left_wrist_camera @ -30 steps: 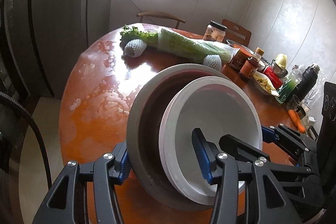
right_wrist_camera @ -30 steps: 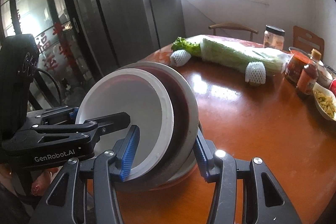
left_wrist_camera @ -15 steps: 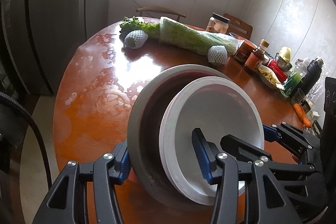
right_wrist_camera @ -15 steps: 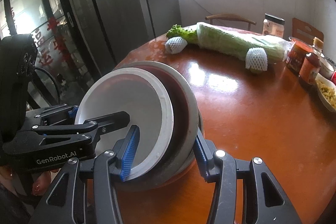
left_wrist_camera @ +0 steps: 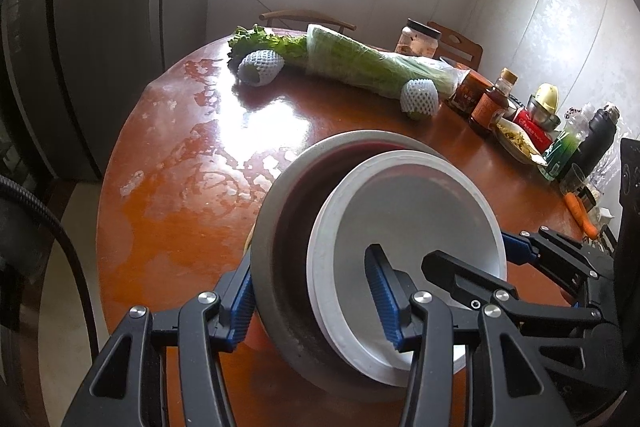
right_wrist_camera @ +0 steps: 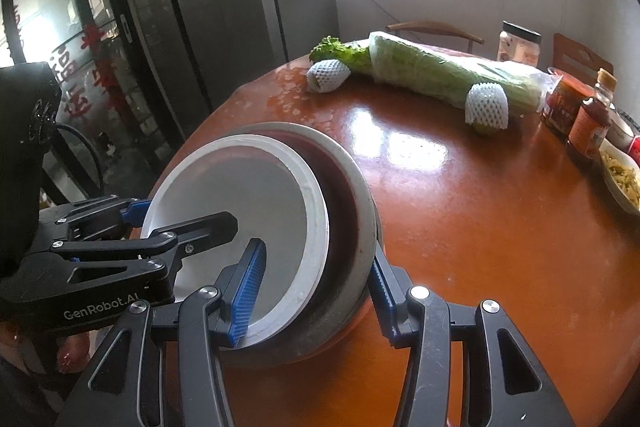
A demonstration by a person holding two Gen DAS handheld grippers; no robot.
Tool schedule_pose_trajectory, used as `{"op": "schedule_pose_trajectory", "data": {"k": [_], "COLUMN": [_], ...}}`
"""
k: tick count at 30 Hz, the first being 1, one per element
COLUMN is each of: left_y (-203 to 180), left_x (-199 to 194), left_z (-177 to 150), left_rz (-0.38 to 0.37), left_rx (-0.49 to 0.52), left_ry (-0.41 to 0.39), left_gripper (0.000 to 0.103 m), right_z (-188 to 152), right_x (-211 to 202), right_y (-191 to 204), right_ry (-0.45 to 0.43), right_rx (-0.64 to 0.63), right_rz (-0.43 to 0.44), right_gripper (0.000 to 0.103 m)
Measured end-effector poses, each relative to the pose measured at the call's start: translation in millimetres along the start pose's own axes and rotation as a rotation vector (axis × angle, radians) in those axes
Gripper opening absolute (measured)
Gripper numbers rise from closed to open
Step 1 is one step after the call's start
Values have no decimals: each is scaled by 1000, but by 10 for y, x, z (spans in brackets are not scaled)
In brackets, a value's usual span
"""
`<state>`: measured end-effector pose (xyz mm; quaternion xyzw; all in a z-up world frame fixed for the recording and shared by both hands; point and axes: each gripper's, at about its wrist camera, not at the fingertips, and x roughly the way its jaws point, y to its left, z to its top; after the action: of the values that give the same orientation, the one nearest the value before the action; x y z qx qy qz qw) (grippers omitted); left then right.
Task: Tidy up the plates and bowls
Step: 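Lower the steel bowl onto the stacked plates and steel pan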
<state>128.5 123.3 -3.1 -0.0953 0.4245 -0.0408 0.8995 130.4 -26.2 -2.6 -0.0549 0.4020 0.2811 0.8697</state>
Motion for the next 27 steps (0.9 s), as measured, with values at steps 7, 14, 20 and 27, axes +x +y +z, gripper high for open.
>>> {"op": "schedule_pose_trajectory", "data": {"k": [7, 14, 20, 27], "left_y": [-10, -14, -31, -21], "left_x": [22, 26, 16, -37], "left_z": [-4, -5, -17, -25], "left_rz": [1, 6, 22, 28], "left_rx": [-1, 1, 15, 18], "left_ry": [5, 6, -1, -12], "left_gripper": [51, 51, 51, 51], "right_z": [-3, -8, -11, -15], "right_x": [9, 2, -20, -38], "right_y": [11, 3, -2, -7], "right_ry": [1, 3, 1, -1], "right_rx": [-4, -4, -8, -2], "right_rz": [-18, -23, -40, -52], "right_gripper": [52, 52, 52, 53]}}
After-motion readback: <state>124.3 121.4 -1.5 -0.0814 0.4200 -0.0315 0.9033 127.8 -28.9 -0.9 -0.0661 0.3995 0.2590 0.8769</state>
